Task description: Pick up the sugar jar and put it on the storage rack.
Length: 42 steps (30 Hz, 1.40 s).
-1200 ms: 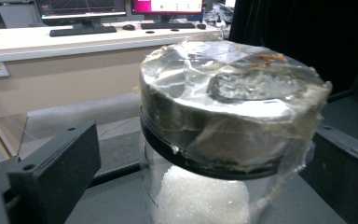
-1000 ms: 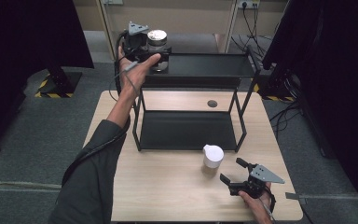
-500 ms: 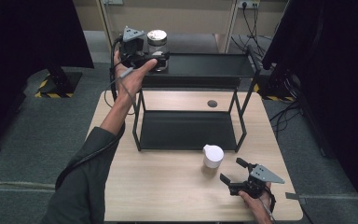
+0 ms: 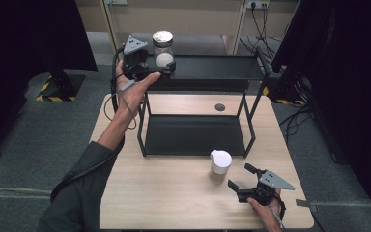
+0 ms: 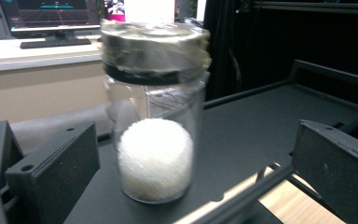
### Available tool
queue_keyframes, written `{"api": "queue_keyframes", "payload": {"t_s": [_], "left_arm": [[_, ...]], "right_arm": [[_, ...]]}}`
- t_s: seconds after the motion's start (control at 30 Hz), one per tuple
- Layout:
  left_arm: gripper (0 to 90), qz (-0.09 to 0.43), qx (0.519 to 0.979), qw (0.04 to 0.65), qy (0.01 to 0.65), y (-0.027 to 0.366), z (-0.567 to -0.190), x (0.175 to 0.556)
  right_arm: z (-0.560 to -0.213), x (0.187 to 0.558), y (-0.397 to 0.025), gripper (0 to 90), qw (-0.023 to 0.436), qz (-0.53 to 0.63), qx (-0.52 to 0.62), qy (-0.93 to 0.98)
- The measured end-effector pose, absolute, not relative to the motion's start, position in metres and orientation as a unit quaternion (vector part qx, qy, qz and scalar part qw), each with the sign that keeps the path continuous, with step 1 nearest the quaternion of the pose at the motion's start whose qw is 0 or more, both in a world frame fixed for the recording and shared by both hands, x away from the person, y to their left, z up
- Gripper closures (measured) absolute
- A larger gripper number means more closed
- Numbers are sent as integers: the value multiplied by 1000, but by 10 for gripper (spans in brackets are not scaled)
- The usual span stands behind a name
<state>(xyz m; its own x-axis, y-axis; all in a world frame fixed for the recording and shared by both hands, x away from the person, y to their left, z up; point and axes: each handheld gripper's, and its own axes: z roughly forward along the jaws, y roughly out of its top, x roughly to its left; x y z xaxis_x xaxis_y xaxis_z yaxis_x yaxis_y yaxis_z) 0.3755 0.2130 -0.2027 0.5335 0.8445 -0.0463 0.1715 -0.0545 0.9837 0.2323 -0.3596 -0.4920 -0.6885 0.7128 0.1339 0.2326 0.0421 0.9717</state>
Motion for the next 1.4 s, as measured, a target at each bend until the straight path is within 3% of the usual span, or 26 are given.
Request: {"api": "queue_keyframes", "payload": {"t_s": [1.4], "left_arm": [[5, 215, 688, 634, 282, 222, -287, 310]], "right_arm": [[-492, 232, -359, 4, 199, 602, 341, 694]]}}
